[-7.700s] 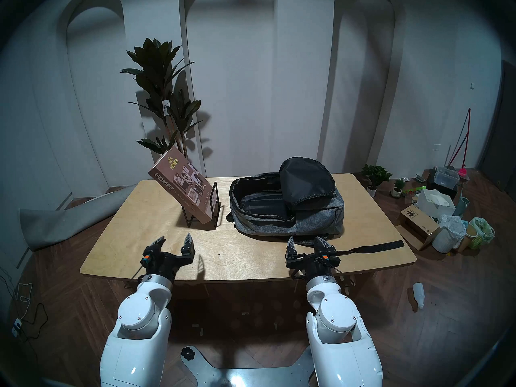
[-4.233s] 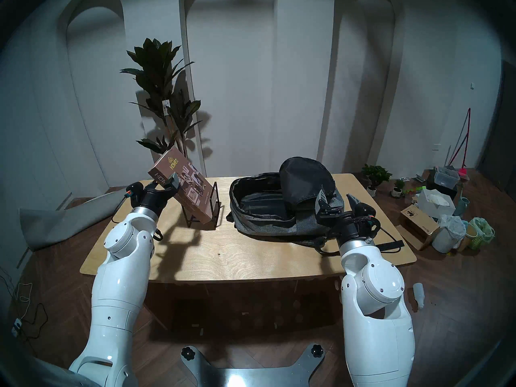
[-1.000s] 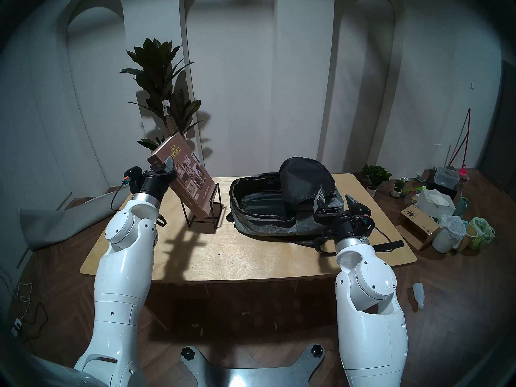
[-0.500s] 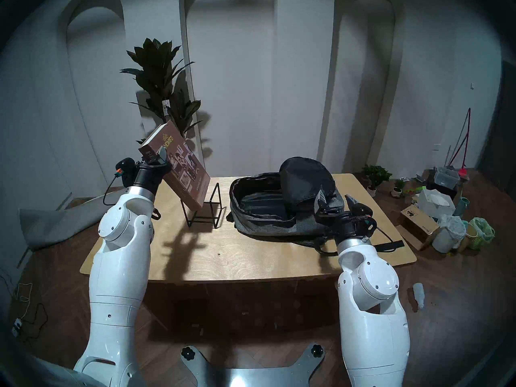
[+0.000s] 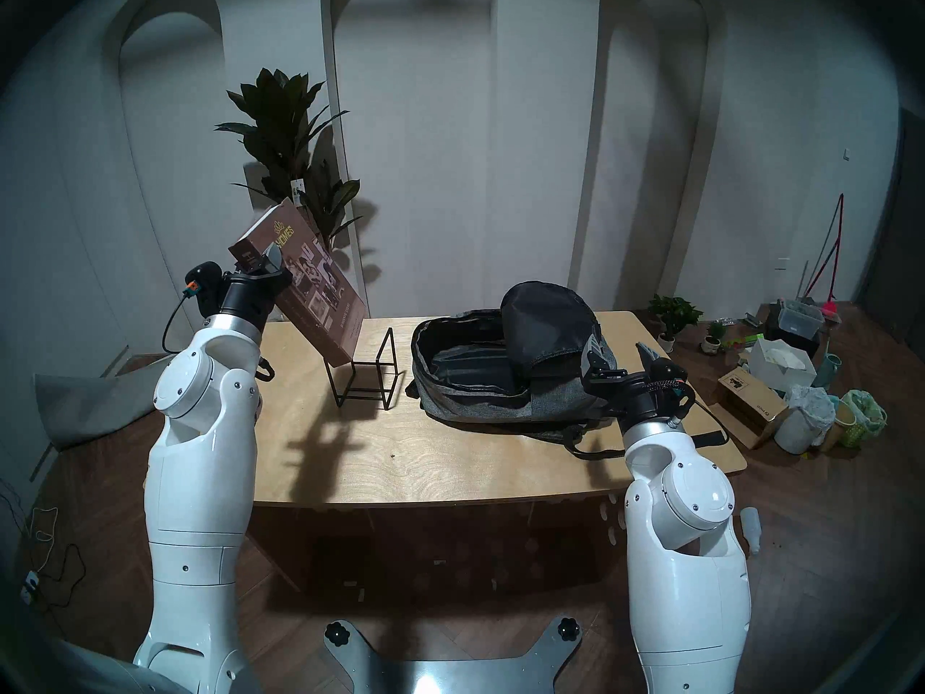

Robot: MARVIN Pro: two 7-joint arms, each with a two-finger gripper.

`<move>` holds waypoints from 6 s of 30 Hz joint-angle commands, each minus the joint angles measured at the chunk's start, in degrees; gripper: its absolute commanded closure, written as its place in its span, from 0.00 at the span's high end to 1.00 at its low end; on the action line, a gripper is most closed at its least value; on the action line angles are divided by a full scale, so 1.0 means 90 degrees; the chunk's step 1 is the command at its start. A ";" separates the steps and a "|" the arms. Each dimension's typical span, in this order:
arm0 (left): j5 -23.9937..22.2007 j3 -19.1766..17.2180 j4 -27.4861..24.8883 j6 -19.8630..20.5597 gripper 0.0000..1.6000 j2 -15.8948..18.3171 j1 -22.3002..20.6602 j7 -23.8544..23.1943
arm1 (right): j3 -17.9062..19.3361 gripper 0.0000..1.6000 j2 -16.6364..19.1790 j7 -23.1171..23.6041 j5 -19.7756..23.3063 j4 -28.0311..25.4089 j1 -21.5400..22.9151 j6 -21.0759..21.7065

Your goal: Put the book into the bag and close the bag

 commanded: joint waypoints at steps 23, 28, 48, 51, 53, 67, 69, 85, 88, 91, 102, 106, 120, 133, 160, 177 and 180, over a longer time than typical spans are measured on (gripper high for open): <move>-0.0013 0.1294 0.1531 -0.0817 0.00 -0.1324 -0.1462 0.0940 | 0.1467 1.00 0.0928 0.0092 -0.0171 0.0681 0.0593 0.0415; 0.0130 0.1322 0.2334 -0.1297 0.00 -0.1439 -0.1840 0.1139 | 0.1519 1.00 0.0967 0.0096 -0.0233 0.0739 0.0644 0.0481; -0.0221 0.1496 0.3330 -0.2215 0.00 -0.1849 -0.1845 0.1369 | 0.1438 1.00 0.1209 0.0094 -0.0479 0.1218 0.1199 0.0566; -0.0336 0.1739 0.3275 -0.2345 0.00 -0.1735 -0.1697 0.1467 | 0.1419 1.00 0.1254 0.0147 -0.0489 0.1301 0.1238 0.0491; -0.0395 0.1895 0.3257 -0.2413 0.00 -0.1683 -0.1627 0.1532 | 0.1415 1.00 0.1267 0.0198 -0.0470 0.1346 0.1262 0.0425; -0.0130 0.2685 0.3462 -0.2961 0.00 -0.1541 -0.1444 0.2016 | 0.1684 1.00 0.1234 0.0348 -0.0369 0.1283 0.1092 0.0199; -0.0293 0.2805 0.3471 -0.2966 0.00 -0.1520 -0.1443 0.2049 | 0.1715 1.00 0.1237 0.0363 -0.0360 0.1293 0.1083 0.0181; -0.0821 0.3180 0.3920 -0.3294 0.00 -0.1590 -0.1554 0.2058 | 0.1917 1.00 0.1275 0.0437 -0.0391 0.1314 0.0949 0.0031; -0.0888 0.3138 0.4029 -0.3367 0.00 -0.1620 -0.1584 0.2020 | 0.1908 1.00 0.1242 0.0432 -0.0414 0.1230 0.0896 0.0026; -0.0949 0.3108 0.4103 -0.3448 0.00 -0.1640 -0.1607 0.1989 | 0.1897 1.00 0.1241 0.0417 -0.0481 0.1168 0.0849 -0.0004; -0.1251 0.3414 0.4568 -0.3773 0.00 -0.1810 -0.1847 0.2124 | 0.1883 1.00 0.1268 0.0423 -0.0617 0.1105 0.0871 -0.0038; -0.1351 0.3488 0.4796 -0.3915 0.00 -0.1894 -0.1949 0.2168 | 0.1918 1.00 0.1293 0.0428 -0.0623 0.1136 0.0904 -0.0051; -0.1655 0.3851 0.5468 -0.4845 0.00 -0.2021 -0.2110 0.2529 | 0.1795 1.00 0.1588 0.0667 -0.0902 0.1307 0.0961 -0.0232; -0.1929 0.4008 0.6431 -0.5231 0.00 -0.2373 -0.2515 0.2666 | 0.1755 1.00 0.1706 0.0781 -0.1094 0.1424 0.1109 -0.0578; -0.2002 0.4210 0.7162 -0.5208 0.00 -0.2586 -0.2767 0.3246 | 0.1626 1.00 0.1578 0.0838 -0.1200 0.1475 0.1172 -0.0884; -0.1798 0.4763 0.6920 -0.4526 1.00 -0.2415 -0.2659 0.3931 | 0.1683 1.00 0.1443 0.0813 -0.1068 0.1404 0.1034 -0.0913; -0.1611 0.4899 0.6937 -0.4442 1.00 -0.2364 -0.2680 0.4123 | 0.1710 1.00 0.1403 0.0820 -0.1038 0.1379 0.0992 -0.0908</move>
